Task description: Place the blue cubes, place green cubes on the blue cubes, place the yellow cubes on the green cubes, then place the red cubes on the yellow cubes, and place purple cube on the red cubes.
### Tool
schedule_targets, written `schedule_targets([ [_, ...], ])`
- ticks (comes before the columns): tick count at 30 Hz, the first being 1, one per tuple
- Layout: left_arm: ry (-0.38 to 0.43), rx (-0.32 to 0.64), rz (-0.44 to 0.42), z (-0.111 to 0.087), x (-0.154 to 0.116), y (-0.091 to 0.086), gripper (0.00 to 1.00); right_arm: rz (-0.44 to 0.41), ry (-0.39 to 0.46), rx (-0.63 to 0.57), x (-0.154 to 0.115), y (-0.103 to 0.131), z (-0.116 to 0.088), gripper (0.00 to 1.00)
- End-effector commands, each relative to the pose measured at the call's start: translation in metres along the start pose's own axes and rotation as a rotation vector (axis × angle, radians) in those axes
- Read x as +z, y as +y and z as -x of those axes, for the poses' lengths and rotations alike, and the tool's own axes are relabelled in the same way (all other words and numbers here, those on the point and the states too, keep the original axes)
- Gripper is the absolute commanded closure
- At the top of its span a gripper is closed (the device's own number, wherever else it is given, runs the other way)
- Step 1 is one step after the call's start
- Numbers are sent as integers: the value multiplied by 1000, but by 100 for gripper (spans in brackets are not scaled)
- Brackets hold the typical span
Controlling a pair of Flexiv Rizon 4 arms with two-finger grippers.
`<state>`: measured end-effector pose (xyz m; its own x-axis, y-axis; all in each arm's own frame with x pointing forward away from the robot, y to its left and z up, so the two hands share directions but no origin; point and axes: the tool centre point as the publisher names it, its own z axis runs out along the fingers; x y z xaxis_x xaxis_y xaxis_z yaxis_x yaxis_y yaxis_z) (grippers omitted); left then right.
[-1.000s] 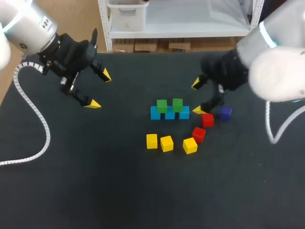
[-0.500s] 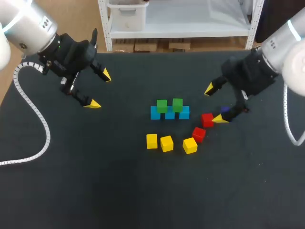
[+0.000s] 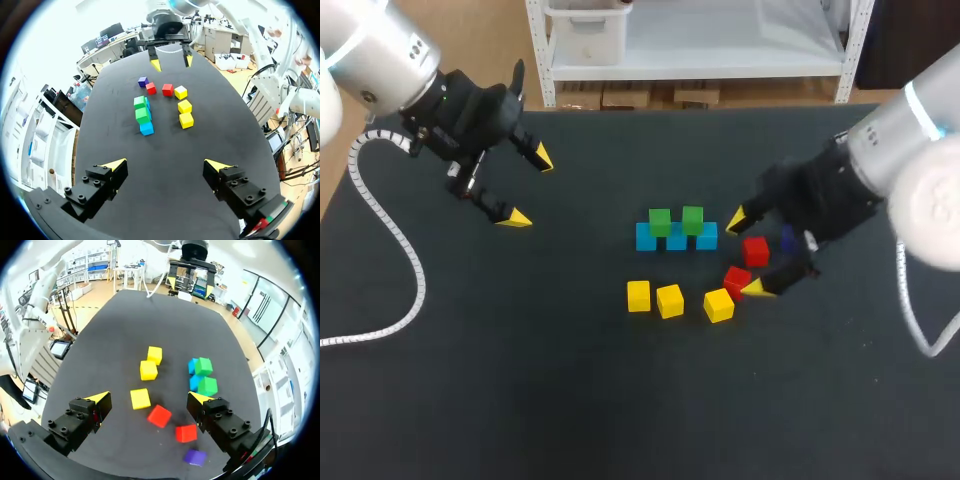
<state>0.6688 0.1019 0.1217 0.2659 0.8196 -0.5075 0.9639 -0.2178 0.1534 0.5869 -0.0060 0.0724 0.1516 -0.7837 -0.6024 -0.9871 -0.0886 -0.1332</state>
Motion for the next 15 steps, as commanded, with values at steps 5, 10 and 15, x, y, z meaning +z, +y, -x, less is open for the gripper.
schedule_targets([
  [5, -1, 2, 0, -1, 0, 0, 0, 9, 32, -33, 32, 5, 24, 0],
  [10, -1, 2, 0, -1, 0, 0, 0, 45, 59, -47, 51, 5, 31, 0],
  [15, -1, 2, 0, -1, 0, 0, 0, 80, 83, -65, 67, 4, 33, 0],
])
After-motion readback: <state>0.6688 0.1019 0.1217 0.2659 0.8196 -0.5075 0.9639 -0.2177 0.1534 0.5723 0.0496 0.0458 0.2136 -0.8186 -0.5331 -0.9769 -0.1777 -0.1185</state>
